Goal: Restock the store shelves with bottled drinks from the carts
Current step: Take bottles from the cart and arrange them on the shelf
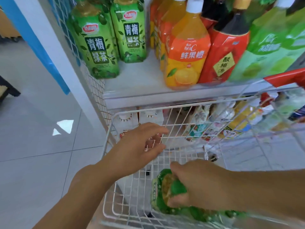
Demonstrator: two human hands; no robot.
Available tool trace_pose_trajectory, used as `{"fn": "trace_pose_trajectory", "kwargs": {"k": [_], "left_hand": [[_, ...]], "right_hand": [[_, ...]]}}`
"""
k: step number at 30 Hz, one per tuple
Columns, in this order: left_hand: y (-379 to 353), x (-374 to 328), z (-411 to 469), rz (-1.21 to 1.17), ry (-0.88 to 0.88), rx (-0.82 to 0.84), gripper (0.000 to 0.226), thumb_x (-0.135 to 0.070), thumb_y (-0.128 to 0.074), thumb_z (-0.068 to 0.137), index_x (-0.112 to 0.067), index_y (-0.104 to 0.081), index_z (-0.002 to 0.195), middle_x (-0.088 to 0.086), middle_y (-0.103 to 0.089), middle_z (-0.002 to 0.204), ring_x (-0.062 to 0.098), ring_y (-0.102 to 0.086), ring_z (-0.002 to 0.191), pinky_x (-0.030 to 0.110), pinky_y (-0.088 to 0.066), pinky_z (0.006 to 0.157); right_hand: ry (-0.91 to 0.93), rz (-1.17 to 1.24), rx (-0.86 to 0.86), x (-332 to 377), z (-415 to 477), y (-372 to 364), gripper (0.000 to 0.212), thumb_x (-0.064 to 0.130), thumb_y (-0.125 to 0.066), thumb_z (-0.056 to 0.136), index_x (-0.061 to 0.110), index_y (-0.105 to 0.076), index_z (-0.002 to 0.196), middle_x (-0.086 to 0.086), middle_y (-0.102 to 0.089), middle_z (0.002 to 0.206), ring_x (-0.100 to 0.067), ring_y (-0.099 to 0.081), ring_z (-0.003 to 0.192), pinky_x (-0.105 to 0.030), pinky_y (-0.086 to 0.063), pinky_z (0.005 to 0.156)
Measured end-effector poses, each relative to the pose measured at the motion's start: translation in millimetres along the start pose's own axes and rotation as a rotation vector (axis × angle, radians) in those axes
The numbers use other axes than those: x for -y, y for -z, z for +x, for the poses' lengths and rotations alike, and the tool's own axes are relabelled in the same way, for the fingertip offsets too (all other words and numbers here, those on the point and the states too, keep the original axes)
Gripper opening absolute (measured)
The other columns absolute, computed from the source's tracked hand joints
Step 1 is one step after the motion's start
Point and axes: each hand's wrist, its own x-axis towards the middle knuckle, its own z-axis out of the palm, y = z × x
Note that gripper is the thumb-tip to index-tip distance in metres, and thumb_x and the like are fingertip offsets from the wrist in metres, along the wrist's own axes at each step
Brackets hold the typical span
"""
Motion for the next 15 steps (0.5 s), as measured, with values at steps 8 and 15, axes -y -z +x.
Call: {"fn": "trace_pose_trajectory", "kwargs": {"k": [8,15], "left_hand": [[29.0,13.5,-1.6,0.060,0.187,0.487,0.080,-0.004,-0.065,0.084,-0.042,-0.033,0.146,-0.020,-0.041,0.143,-0.008,-0.040,0.128,0.009,-0.033,0.105],[39.0,-2.5,11.8,-0.315,0.160,0.291,0.103,-0.009,-0.090,0.065,-0.044,-0.031,0.142,-0.019,-0.059,0.129,0.000,-0.057,0.119,0.022,-0.046,0.101]], "right_hand": [[0.002,0.241,-0.344,-13.6,12.0,21.5,0.027,0.042,-0.072,0.071,0.030,-0.055,0.088,0.010,-0.058,0.068,-0.004,-0.052,0.060,-0.025,-0.045,0.059],[0.209,0.313,-0.611,-7.2,3.4,86.9,0.029,0.021,-0.080,0.067,0.026,-0.065,0.092,0.011,-0.065,0.074,-0.004,-0.057,0.065,-0.014,-0.042,0.056]]}}
